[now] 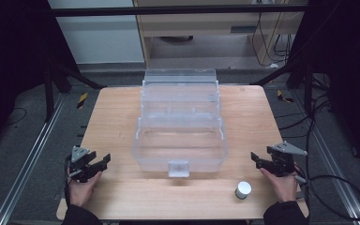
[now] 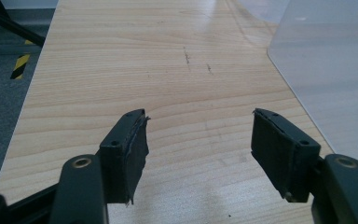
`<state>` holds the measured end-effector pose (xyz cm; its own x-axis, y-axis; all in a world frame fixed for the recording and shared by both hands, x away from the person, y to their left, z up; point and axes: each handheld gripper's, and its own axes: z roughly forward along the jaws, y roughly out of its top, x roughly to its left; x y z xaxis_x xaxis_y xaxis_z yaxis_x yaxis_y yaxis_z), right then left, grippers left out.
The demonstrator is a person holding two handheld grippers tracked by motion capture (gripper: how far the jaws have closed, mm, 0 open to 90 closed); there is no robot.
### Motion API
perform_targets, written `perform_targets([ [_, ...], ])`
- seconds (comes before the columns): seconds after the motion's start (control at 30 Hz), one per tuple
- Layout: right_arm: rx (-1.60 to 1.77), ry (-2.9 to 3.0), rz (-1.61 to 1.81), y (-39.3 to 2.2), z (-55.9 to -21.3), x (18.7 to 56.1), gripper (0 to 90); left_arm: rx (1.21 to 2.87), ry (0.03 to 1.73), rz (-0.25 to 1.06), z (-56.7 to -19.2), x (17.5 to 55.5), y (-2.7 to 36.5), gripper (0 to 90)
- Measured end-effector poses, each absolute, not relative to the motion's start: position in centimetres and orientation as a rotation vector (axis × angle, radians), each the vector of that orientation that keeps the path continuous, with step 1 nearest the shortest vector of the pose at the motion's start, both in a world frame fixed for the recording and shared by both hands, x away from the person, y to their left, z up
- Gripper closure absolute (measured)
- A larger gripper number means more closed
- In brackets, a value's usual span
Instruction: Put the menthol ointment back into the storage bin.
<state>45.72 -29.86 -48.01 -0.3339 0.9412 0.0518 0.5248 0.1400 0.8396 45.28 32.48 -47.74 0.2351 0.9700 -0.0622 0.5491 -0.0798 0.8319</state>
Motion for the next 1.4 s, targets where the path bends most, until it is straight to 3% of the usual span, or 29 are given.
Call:
perform_targets([
  [0.6,1.276,2.068,1.115,-28.1,-44.5,45.5,34.0,1.76,1.426,0.696,-47.7,45.2,32.6,36.1],
  [1.4,1.084,2.252,1.023,-25.3,-39.3,45.3,28.8,1.785,1.421,0.689,-47.8,45.2,32.4,36.1],
])
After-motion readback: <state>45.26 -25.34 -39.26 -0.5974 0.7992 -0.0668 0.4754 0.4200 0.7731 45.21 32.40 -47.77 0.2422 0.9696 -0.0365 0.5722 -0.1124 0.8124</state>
